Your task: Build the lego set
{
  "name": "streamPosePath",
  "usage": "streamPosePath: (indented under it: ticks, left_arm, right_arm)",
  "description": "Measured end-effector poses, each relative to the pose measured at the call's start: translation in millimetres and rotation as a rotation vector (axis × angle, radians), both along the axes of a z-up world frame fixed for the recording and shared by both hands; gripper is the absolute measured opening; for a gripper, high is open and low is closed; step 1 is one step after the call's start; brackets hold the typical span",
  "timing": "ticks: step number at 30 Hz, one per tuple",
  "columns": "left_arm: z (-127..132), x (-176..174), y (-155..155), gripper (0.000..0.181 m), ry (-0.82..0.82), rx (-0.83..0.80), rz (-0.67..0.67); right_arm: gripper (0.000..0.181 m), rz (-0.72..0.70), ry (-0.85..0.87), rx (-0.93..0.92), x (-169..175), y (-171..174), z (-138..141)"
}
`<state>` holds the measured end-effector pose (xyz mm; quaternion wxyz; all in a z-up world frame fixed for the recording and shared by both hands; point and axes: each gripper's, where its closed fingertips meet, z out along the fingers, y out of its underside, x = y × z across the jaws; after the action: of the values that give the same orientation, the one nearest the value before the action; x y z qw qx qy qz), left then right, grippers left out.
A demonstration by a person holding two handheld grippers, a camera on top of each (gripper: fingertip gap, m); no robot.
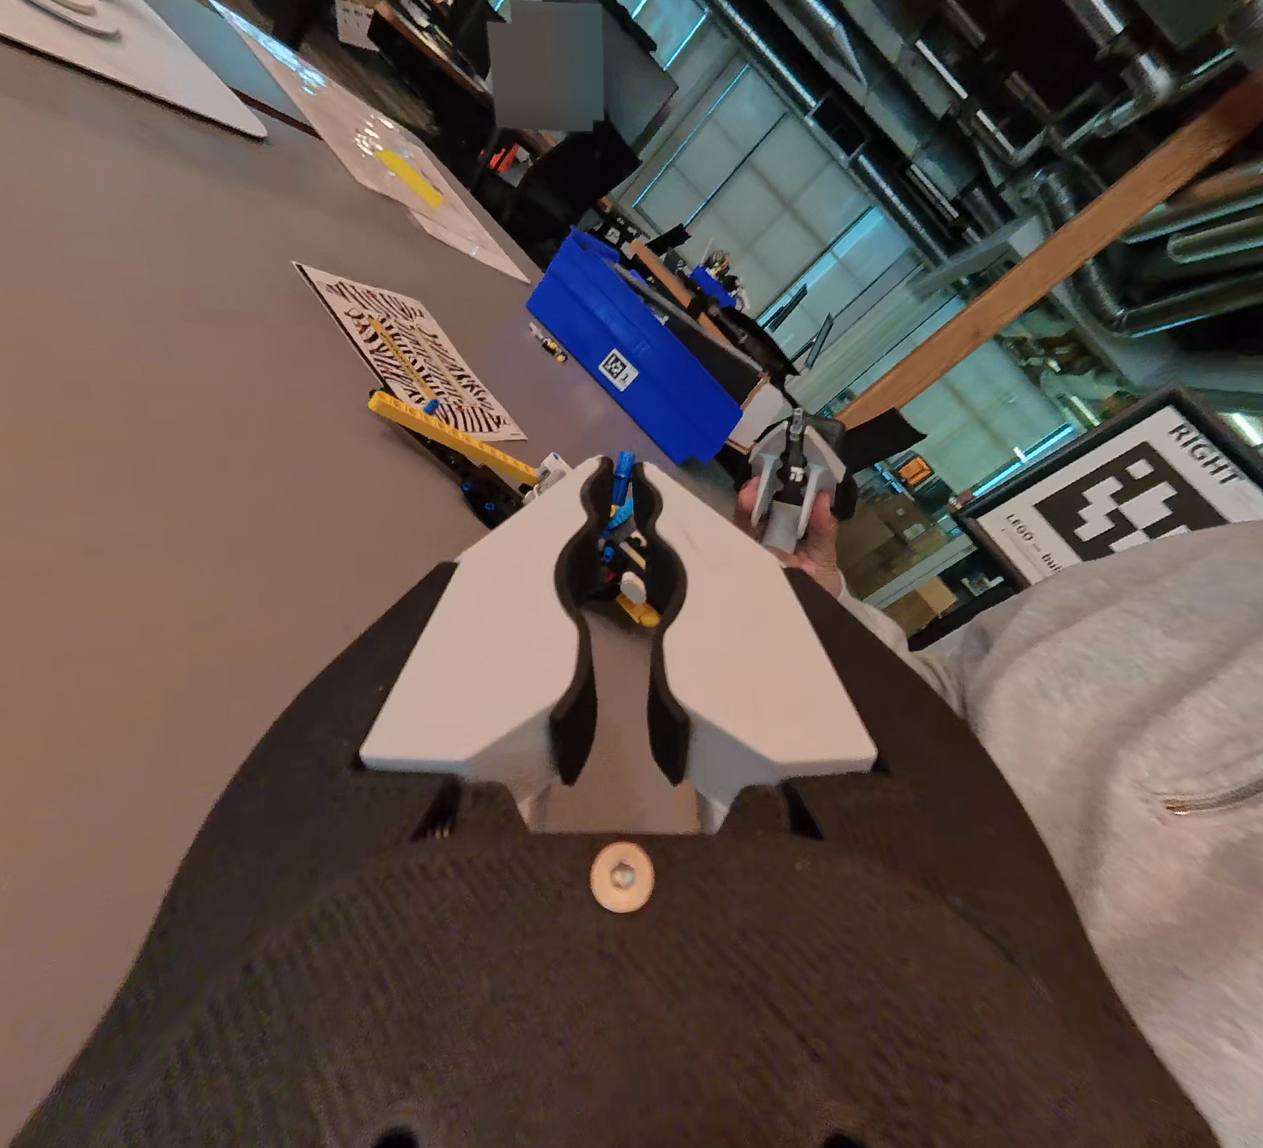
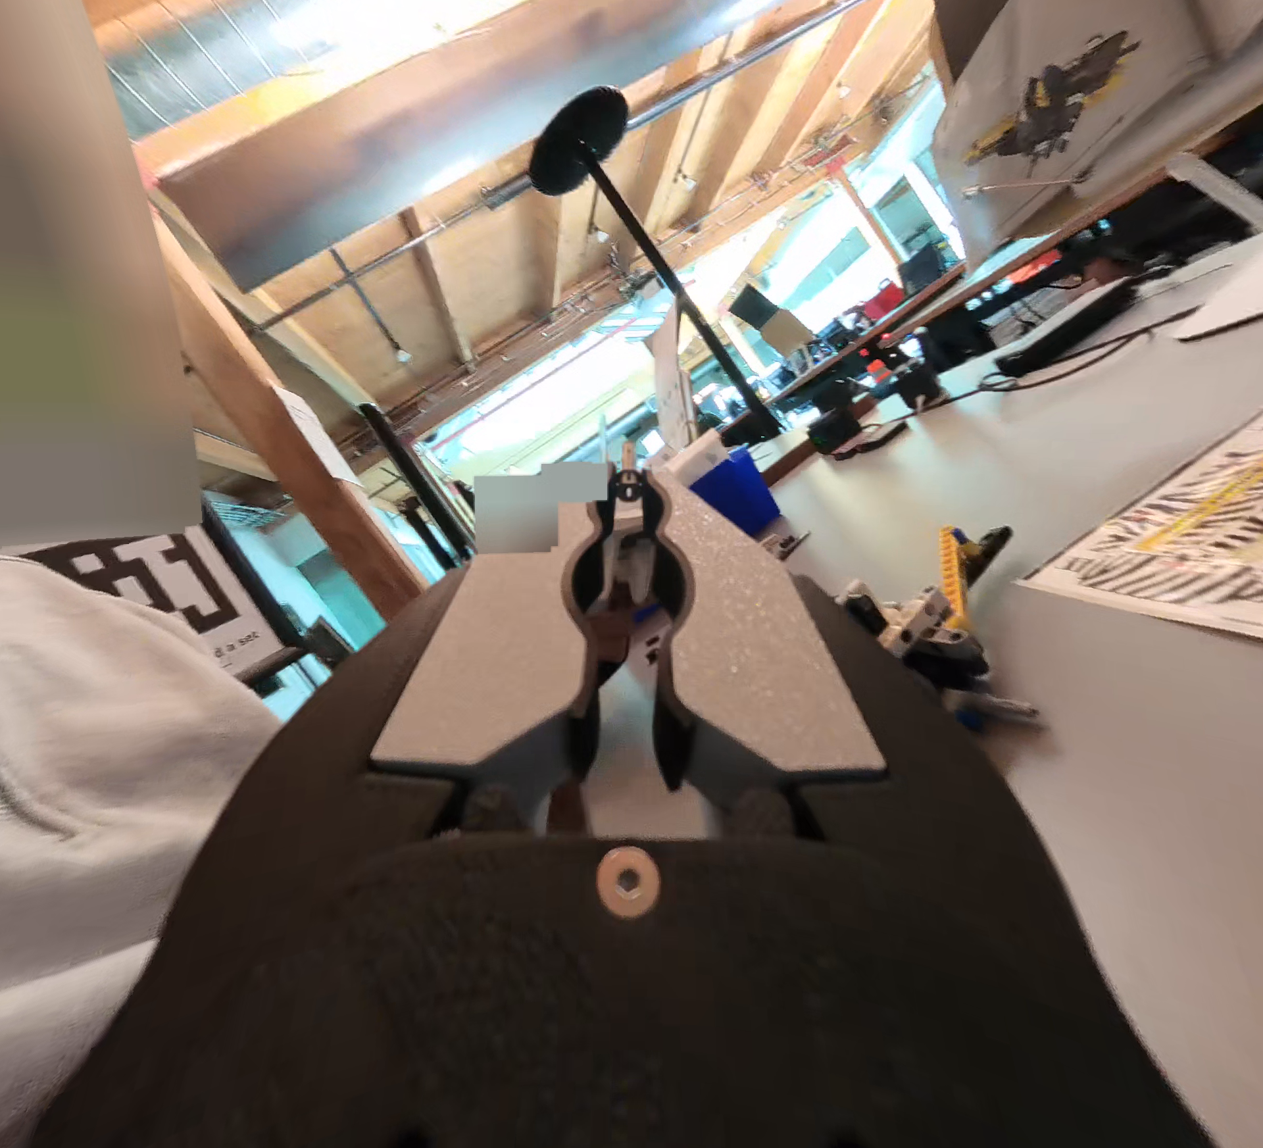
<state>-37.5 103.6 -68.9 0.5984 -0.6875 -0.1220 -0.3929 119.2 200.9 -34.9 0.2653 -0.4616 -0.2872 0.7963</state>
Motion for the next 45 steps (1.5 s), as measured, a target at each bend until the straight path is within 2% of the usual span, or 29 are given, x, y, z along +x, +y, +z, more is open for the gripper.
streamPosePath:
  ticks: [7,12,15,20,31,36,41,45]
  left_arm:
    - [-31.1,9.6,10.5,0.003,0.113,-0.134,0.009]
    - [-60.1,16.2,15.1,0.004,0.416,-0.272,0.035]
    - [-58.5,27.0,20.1,0.004,0.479,-0.244,0.029]
    - [-50.4,30.8,24.4,0.003,0.420,-0.173,0.031]
    - [-24.4,25.5,30.2,0.003,0.405,0.013,0.121]
    - [-24.4,16.7,35.7,0.003,0.381,0.039,0.166]
    - [-19.1,0.2,42.0,0.003,0.312,0.084,0.220]
    - [-17.3,-7.2,50.2,0.003,0.212,0.105,0.219]
  right_arm:
    - [0.005,-0.039,-0.018,-0.003,-1.0,5.8,-3.6]
    - [0.005,-0.203,-0.259,0.125,-12.0,23.7,-37.5]
    - [0.004,-0.298,-0.342,0.294,-10.9,31.8,-42.5]
    - [0.005,-0.369,-0.393,0.512,-12.2,32.1,-46.3]
    - [0.005,-0.396,-0.399,0.531,-14.1,43.8,-48.3]
    - [0.005,-0.384,-0.406,0.485,-16.0,56.5,-49.8]
    - [0.005,-0.486,-0.394,0.427,-4.2,94.9,-45.5]
    - [0.005,-0.451,-0.411,0.331,-7.0,105.1,-50.6]
